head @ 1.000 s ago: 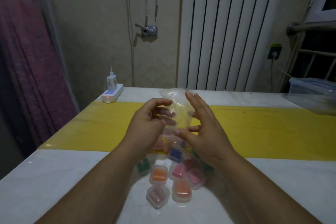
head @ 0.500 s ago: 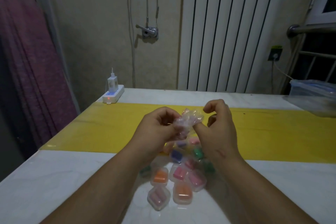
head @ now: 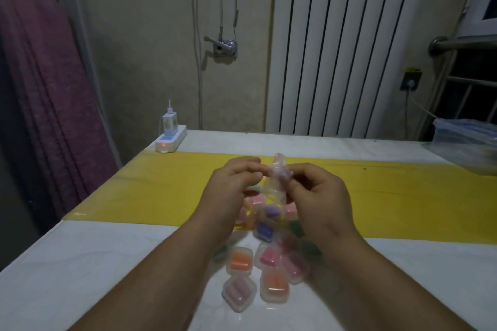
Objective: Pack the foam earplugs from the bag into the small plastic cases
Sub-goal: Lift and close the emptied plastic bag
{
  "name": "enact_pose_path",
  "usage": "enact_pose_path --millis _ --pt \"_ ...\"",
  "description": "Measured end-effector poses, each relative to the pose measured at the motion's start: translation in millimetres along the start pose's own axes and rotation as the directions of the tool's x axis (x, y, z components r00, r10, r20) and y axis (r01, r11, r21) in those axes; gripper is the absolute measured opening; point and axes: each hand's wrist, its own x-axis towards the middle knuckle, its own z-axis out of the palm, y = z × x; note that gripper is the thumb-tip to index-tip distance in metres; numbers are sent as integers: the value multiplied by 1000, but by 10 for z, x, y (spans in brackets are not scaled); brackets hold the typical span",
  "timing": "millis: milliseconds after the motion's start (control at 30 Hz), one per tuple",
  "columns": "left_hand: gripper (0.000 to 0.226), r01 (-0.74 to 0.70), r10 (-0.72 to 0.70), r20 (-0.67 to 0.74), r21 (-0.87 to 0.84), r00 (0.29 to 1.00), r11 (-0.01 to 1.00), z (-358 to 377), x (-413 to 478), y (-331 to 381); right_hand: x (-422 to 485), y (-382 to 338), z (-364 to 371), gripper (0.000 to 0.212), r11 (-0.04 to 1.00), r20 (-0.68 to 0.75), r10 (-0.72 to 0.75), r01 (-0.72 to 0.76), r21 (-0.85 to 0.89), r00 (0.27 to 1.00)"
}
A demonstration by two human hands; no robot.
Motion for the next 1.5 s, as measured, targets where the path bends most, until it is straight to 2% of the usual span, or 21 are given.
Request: enact_pose_path --millis 133,267,400,467,533,633,733,833,900,1133,1333,1467,1500 --pt "29 -6 15 128 -72 992 997 43 -79 49 16 -4 -18 24 971 -10 178 -174 163 984" --pt "47 -123 103 154 125 983 985 27 -78 57 6 -39 -17 11 978 -33 167 -161 133 985" --pt "34 -186 172 72 351 983 918 38 -93 60 -21 -91 -43 7 969 7 194 -193 158 981" --pt "25 -188 202 7 401 979 897 16 -97 63 -24 -144 -35 5 955 77 187 -199 219 979" --pt "16 -147 192 -68 411 979 899 -59 -74 104 -25 -194 -3 22 954 168 148 -185 236 975" --pt "14 -56 122 -135 413 983 909 -235 -17 235 10 -316 84 34 992 281 54 -85 96 958" --pt "16 -17 69 -135 354 988 935 -356 10 381 82 -449 221 29 999 246 39 -45 21 969" --pt "18 -6 32 -106 237 994 972 -454 -21 499 140 -542 388 26 998 158 52 -58 38 986" --pt "24 -20 43 -109 203 993 979 -598 -70 539 142 -590 531 26 993 153 79 -91 75 985" --pt "13 -29 141 -326 326 935 945 -1423 -486 567 -83 -791 1368 22 992 287 64 -91 83 956" --pt "10 59 173 -504 413 846 909 -2188 -908 674 -361 -1043 2187 20 990 461 44 -100 98 886" --pt "15 142 181 -586 462 790 876 -2726 -1183 729 -577 -1267 2718 6 988 604 42 -124 95 796" --pt "15 167 172 -601 466 781 869 -2860 -1251 727 -627 -1314 2846 10 987 631 54 -136 83 774"
